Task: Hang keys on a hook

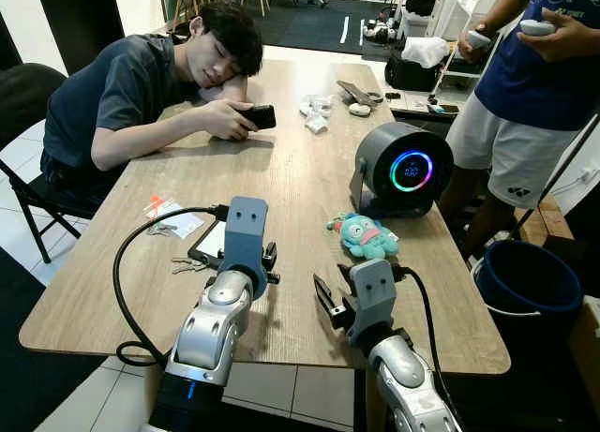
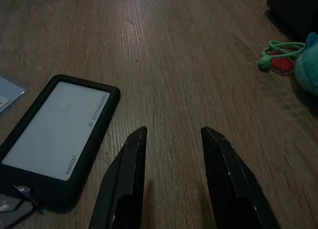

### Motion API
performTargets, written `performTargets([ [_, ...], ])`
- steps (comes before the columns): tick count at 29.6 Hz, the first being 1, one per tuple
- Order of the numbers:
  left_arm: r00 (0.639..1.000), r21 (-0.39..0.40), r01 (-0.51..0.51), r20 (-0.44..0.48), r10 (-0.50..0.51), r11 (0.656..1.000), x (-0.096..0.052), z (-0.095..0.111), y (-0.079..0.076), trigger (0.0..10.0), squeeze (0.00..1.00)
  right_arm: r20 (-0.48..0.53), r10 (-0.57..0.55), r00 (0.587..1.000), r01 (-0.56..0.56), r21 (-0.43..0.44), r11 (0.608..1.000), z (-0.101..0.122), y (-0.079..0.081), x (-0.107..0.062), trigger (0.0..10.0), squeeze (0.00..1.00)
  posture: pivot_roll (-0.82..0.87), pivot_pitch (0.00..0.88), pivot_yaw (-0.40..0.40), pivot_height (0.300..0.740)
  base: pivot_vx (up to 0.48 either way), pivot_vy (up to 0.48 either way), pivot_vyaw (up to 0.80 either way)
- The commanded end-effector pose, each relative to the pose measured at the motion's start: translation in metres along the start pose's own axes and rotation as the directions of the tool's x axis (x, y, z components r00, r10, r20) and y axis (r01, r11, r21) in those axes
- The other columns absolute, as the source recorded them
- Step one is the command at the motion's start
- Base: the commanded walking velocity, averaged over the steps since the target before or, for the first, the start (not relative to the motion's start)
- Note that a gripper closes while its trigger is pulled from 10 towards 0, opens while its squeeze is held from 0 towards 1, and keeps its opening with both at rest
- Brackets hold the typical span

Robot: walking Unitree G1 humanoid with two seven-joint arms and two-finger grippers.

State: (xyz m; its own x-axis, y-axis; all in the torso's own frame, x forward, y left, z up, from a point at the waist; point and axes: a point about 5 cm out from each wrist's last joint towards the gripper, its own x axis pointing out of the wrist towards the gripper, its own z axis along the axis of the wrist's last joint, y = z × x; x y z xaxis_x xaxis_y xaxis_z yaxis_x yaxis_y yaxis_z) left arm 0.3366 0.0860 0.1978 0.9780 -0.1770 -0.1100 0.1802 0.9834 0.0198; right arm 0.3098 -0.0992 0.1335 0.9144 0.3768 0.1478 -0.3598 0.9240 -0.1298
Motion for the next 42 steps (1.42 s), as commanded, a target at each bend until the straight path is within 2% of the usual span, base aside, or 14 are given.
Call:
performTargets([
  [1, 1.0, 0.021, 0.0, -0.021, 0.0, 1.0, 0.0, -0.006, -0.002, 10.0, 0.0, -0.027, -0.004, 1.0, 0.004, 0.007, 1.0, -0.007, 0.0, -0.003, 10.0, 0.0, 0.1, 0.215, -0.031, 0.74, 0.0, 0.0, 0.0],
  [14, 1.0, 0.024, -0.006, -0.022, 0.007, 1.0, 0.0, -0.008, -0.001, 10.0, 0.0, -0.027, 0.0, 1.0, 0.001, 0.007, 1.0, -0.007, 0.001, -0.002, 10.0, 0.0, 0.1, 0.217, -0.034, 0.74, 0.0, 0.0, 0.0],
  [31, 0.998, 0.031, -0.047, -0.042, 0.048, 0.998, 0.003, -0.017, 0.008, 10.0, 0.0, -0.029, 0.002, 1.0, -0.002, 0.005, 1.0, -0.007, 0.001, -0.003, 10.0, 0.0, 0.1, 0.212, -0.036, 0.74, 0.0, 0.0, 0.0],
  [36, 0.989, 0.033, -0.141, -0.042, 0.142, 0.989, 0.007, -0.019, 0.022, 10.0, 0.0, -0.027, 0.007, 1.0, -0.007, 0.005, 1.0, -0.007, 0.002, -0.002, 10.0, 0.0, 0.1, 0.213, -0.037, 0.74, 0.0, 0.0, 0.0],
  [39, 0.982, 0.023, -0.187, -0.003, 0.187, 0.982, 0.005, -0.004, 0.044, 10.0, 0.0, -0.025, 0.0, 1.0, 0.0, 0.003, 1.0, -0.006, 0.0, -0.003, 10.0, 0.0, 0.09, 0.214, -0.033, 0.74, 0.0, 0.0, 0.0],
  [42, 0.979, 0.025, -0.201, 0.038, 0.2, 0.979, -0.005, 0.011, 0.066, 10.0, 0.0, -0.031, -0.011, 0.999, 0.011, -0.003, 1.0, -0.007, -0.004, -0.006, 10.0, 0.0, 0.09, 0.215, -0.031, 0.74, 0.0, 0.0, 0.0],
])
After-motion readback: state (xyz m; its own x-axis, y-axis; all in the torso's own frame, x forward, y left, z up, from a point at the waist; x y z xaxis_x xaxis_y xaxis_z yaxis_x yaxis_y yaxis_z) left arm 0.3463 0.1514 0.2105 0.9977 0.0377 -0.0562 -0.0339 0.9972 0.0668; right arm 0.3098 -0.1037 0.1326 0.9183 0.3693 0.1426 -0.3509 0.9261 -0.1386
